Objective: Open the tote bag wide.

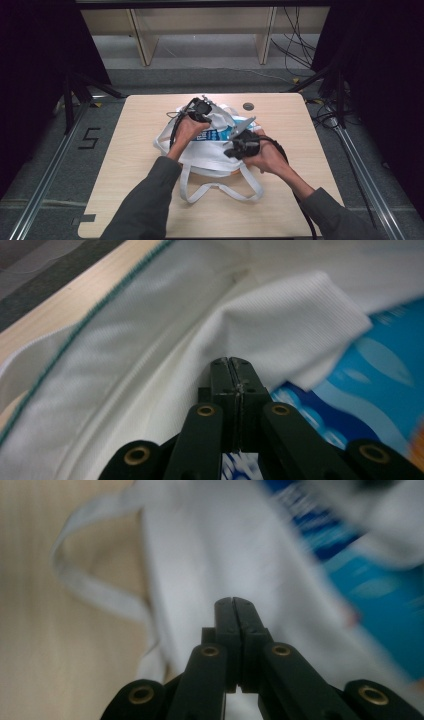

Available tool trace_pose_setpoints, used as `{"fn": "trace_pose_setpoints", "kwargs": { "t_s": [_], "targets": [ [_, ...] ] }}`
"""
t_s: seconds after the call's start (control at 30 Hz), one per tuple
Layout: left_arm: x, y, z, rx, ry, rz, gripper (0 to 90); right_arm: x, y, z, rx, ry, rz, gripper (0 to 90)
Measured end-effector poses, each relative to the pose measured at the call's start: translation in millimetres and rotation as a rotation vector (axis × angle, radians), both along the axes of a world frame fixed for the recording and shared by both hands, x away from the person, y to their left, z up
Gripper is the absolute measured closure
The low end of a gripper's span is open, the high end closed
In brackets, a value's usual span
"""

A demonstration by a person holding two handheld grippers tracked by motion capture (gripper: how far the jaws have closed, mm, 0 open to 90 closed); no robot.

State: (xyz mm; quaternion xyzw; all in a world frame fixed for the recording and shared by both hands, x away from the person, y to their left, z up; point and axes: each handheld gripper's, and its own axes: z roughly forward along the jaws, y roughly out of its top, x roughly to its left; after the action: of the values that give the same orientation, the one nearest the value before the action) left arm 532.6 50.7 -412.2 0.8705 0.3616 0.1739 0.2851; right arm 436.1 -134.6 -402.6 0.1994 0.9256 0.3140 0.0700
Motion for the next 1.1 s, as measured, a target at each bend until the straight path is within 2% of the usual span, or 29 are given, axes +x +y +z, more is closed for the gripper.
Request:
{"fn": "trace_pose_setpoints", "kwargs": {
  "t_s": [0.03,0.07,0.17,0.2,0.27,0.3,0.33,0.37,0.43,0.47,0.5,0.53,0.57,0.63,0.67,0.7,0.77,0.8,0.87,0.9,0.97,1.0,1.07,1.1],
  "targets": [
    [-9.8,3.2,0.7,0.009,0.021,-0.035,88.3,7.2,1.5,8.8,0.023,-0.054,-0.02,90.0],
    [-18.2,6.1,-0.2,0.019,0.028,-0.061,87.6,15.1,4.2,15.2,0.012,-0.085,-0.034,90.0],
    [-40.1,17.5,-4.8,0.049,0.069,-0.118,87.4,37.3,14.2,18.3,-0.046,-0.121,-0.09,90.0],
    [-49.5,20.2,-8.7,0.042,0.076,-0.129,87.9,48.4,19.1,15.8,-0.052,-0.127,-0.091,90.0],
    [-67.1,25.8,-17.5,0.051,0.106,-0.176,89.1,68.1,30.9,6.9,-0.095,-0.098,-0.096,90.0],
    [-73.6,27.3,-21.3,0.045,0.11,-0.189,89.3,78.6,36.2,2.0,-0.138,-0.09,-0.093,90.0],
    [-85.6,30.5,-25.3,0.039,0.122,-0.215,89.4,86.3,39.7,-2.8,-0.169,-0.099,-0.103,90.0],
    [-91.6,31.9,-27.5,0.036,0.129,-0.228,89.4,103.0,43.4,-11.1,-0.206,-0.099,-0.141,90.0],
    [-107.6,33.5,-38.5,0.038,0.147,-0.259,89.5,124.6,39.3,-15.6,-0.19,-0.088,-0.227,90.0],
    [-118.0,34.4,-48.2,0.029,0.159,-0.267,89.5,137.3,33.4,-19.2,-0.215,-0.09,-0.279,90.0],
    [-123.8,35.7,-53.4,0.019,0.157,-0.263,89.6,149.9,24.8,-28.5,-0.259,-0.069,-0.343,90.0],
    [-129.1,38.7,-59.3,0.012,0.145,-0.271,89.5,155.7,18.9,-35.2,-0.246,-0.035,-0.369,90.0],
    [-129.6,40.7,-60.3,-0.004,0.141,-0.264,89.6,161.5,9.6,-44.3,-0.185,0.029,-0.4,90.0],
    [-125.9,43.6,-55.5,-0.02,0.16,-0.262,89.5,164.9,2.0,-49.5,-0.145,0.047,-0.417,90.0],
    [-125.3,42.6,-52.0,-0.019,0.162,-0.251,89.5,163.8,2.2,-46.4,-0.159,0.048,-0.413,90.0],
    [-123.6,42.2,-46.7,-0.012,0.138,-0.261,88.4,160.2,5.7,-40.5,-0.191,0.033,-0.409,90.0],
    [-119.7,40.9,-32.6,-0.038,0.107,-0.27,85.5,150.0,9.5,-23.0,-0.192,-0.034,-0.381,90.0],
    [-115.3,38.7,-21.9,-0.061,0.081,-0.264,85.0,143.6,9.1,-13.0,-0.17,-0.054,-0.36,90.0],
    [-102.6,30.4,-3.3,-0.08,0.047,-0.241,85.4,126.3,11.0,5.7,-0.101,-0.088,-0.284,90.0],
    [-95.4,27.2,1.9,-0.085,0.031,-0.243,85.9,113.0,15.4,12.4,-0.082,-0.065,-0.228,90.0],
    [-77.2,17.9,9.0,-0.076,0.03,-0.209,86.6,99.5,21.7,13.9,-0.093,-0.048,-0.134,90.0],
    [-64.3,13.6,10.9,-0.055,0.005,-0.191,88.1,92.4,24.8,11.8,-0.126,-0.022,-0.083,90.0],
    [-38.9,7.0,9.3,-0.02,0.004,-0.148,89.4,79.8,26.5,6.0,-0.154,0.011,-0.061,90.0],
    [-26.9,6.4,5.9,-0.015,0.015,-0.105,89.6,73.6,24.7,4.7,-0.152,0.038,-0.038,90.0]
  ]
}}
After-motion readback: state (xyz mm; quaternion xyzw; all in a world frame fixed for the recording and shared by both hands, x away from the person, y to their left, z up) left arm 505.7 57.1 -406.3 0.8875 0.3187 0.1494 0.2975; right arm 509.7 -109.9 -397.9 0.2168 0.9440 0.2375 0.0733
